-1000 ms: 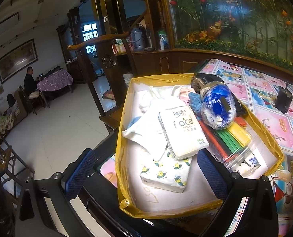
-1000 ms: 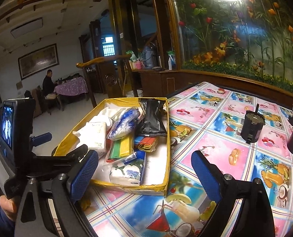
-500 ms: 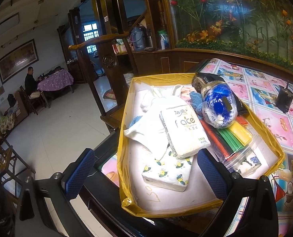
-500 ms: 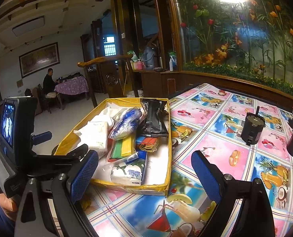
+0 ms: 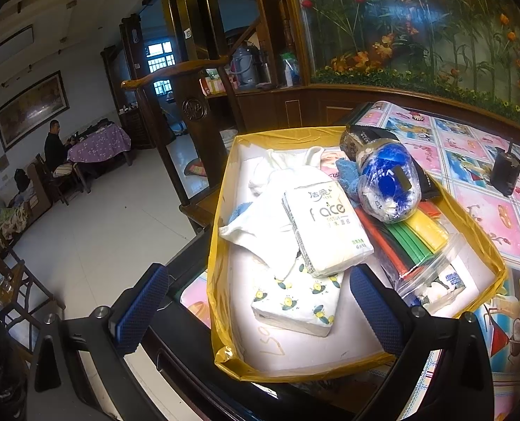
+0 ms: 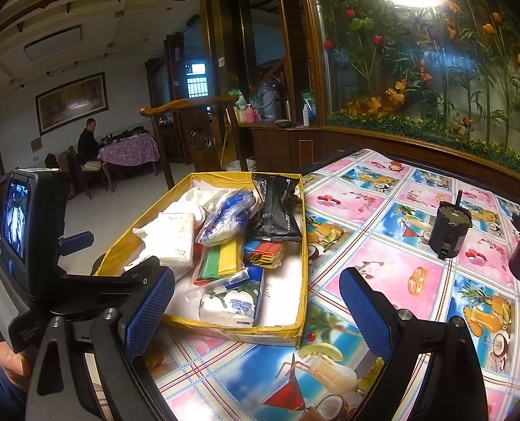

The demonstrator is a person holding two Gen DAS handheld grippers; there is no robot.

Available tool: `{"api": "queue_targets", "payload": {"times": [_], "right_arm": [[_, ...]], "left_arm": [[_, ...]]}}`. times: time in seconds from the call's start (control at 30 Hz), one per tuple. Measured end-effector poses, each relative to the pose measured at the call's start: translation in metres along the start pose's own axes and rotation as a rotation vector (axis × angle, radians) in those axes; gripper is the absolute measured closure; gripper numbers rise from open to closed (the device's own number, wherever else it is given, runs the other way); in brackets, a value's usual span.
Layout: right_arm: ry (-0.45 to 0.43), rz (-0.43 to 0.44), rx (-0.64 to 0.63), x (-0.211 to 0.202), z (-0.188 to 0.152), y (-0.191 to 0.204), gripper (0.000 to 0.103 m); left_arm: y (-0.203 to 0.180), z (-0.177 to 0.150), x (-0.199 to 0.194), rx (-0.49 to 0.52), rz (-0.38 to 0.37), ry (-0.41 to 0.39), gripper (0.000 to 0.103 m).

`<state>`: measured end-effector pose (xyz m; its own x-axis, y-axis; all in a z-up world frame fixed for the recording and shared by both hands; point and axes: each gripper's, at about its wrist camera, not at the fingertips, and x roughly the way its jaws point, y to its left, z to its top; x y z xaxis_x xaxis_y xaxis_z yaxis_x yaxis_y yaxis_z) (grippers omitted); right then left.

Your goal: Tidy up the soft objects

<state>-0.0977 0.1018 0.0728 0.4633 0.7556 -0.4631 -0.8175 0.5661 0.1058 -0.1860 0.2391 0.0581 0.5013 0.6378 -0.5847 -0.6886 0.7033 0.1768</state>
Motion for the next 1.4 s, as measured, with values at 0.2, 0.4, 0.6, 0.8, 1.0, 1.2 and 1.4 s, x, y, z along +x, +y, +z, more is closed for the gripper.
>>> {"api": "queue_targets", "payload": {"times": [0.2, 0.4, 0.6, 0.8, 1.0, 1.2, 1.4], "right_arm": [[0.0, -0.001, -0.001, 0.0, -0.0001, 0.0001, 0.006], [0.0, -0.001, -0.001, 0.0, -0.0002, 0.0002, 0.006], [0.0, 0.001, -0.002, -0.0002, -0.0003, 0.0003, 0.006], [0.0, 0.0, -0.002, -0.0002, -0.0005, 0.0005, 0.006], [0.0, 0.0, -0.002, 0.0, -0.0005, 0.0005, 0.006], [-0.002, 0.0, -0.003, -0.0002, -0.0007, 0.0003, 0.006], [-0.004, -0.001, -0.003, -0.0005, -0.0006, -0.0002, 0.006]], "left_arm": [[-0.0004, -0.0015, 0.0002, 0.002, 0.003, 0.001, 0.0], [-0.0004, -0.004, 0.0017, 0.005, 0.002, 0.006, 0.0], [0.0002, -0.0053, 0.0026, 0.003, 0.001, 0.01, 0.0], [0.0022, -0.0074, 0.0043, 0.001, 0.005, 0.012, 0.0], [0.0029, -0.0073, 0.0051, 0.001, 0.003, 0.014, 0.0], [0.003, -0.0071, 0.005, -0.001, 0.003, 0.014, 0.0], [0.0041, -0.0092, 0.0069, -0.004, -0.003, 0.023, 0.0]]}}
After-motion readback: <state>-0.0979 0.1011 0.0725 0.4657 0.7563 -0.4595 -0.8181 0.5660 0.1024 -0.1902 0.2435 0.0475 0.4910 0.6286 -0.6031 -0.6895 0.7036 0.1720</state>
